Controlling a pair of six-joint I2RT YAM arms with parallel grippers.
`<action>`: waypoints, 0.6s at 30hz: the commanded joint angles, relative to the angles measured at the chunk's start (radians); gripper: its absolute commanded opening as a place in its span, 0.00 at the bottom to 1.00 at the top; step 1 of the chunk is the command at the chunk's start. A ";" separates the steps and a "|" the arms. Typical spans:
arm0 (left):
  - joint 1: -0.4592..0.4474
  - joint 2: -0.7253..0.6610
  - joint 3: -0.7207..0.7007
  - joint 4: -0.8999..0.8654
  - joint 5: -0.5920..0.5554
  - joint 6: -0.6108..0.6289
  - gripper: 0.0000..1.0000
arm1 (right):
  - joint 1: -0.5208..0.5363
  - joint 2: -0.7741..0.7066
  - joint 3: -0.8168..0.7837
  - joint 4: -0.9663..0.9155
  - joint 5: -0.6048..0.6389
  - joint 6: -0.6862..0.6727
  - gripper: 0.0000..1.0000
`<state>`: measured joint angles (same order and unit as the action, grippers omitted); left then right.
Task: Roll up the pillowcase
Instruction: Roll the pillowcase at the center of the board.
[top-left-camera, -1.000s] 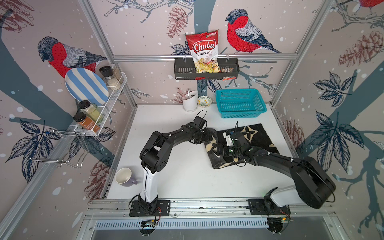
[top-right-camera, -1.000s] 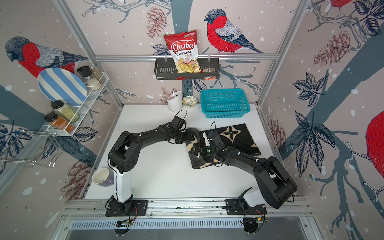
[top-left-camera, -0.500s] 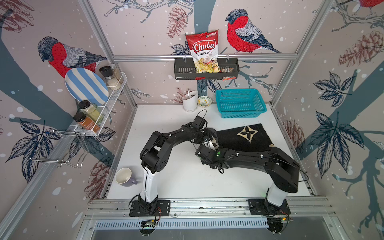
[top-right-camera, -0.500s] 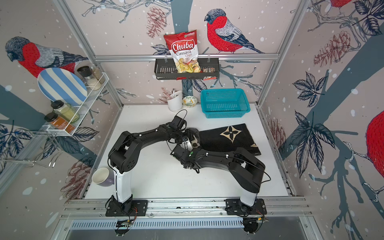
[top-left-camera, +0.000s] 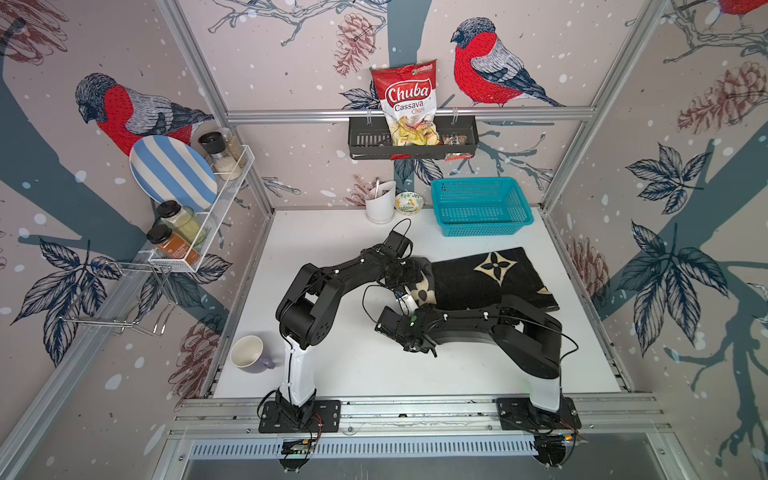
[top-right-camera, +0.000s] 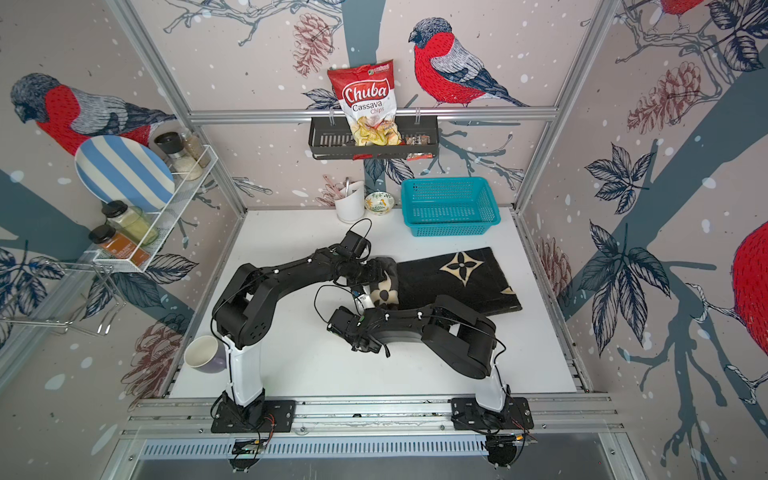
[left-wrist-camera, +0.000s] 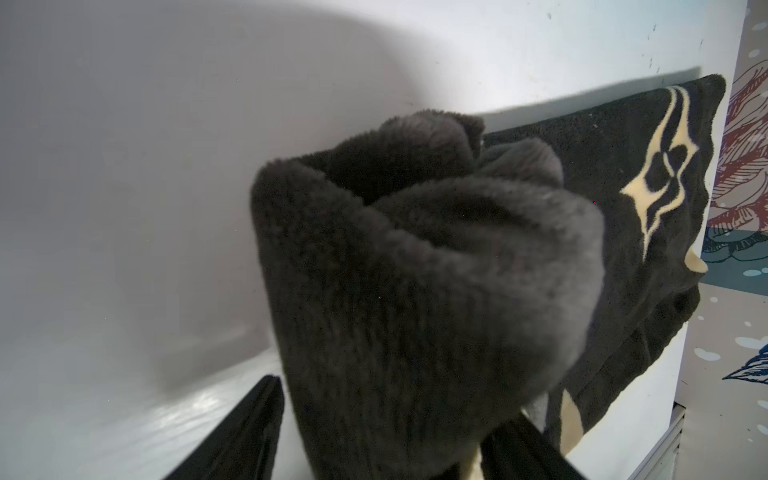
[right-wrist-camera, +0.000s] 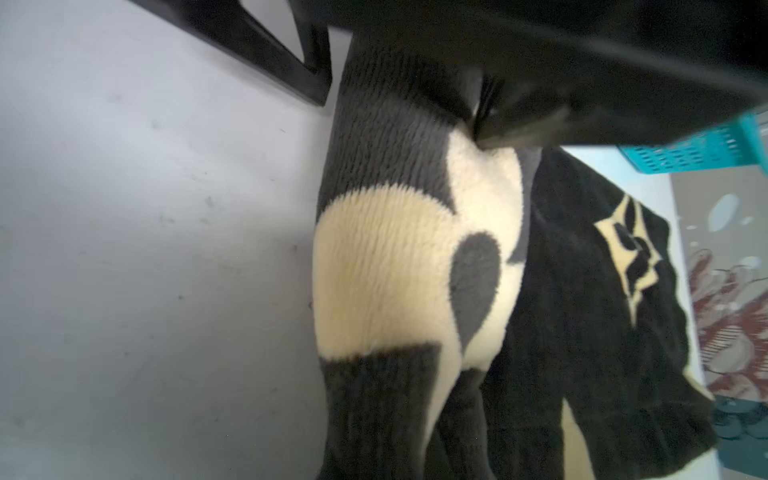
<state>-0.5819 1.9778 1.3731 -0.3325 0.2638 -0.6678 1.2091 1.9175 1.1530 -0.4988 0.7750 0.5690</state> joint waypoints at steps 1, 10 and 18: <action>0.034 -0.054 0.003 -0.039 -0.060 0.038 0.79 | -0.025 -0.079 -0.053 0.165 -0.278 -0.035 0.00; 0.079 -0.126 -0.006 -0.059 -0.051 0.066 0.81 | -0.302 -0.297 -0.360 0.557 -0.884 0.066 0.00; -0.006 -0.035 0.049 0.003 0.002 0.032 0.81 | -0.595 -0.331 -0.561 0.837 -1.313 0.179 0.01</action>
<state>-0.5617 1.9202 1.4002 -0.3737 0.2317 -0.6231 0.6643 1.5772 0.6216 0.2779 -0.3500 0.6815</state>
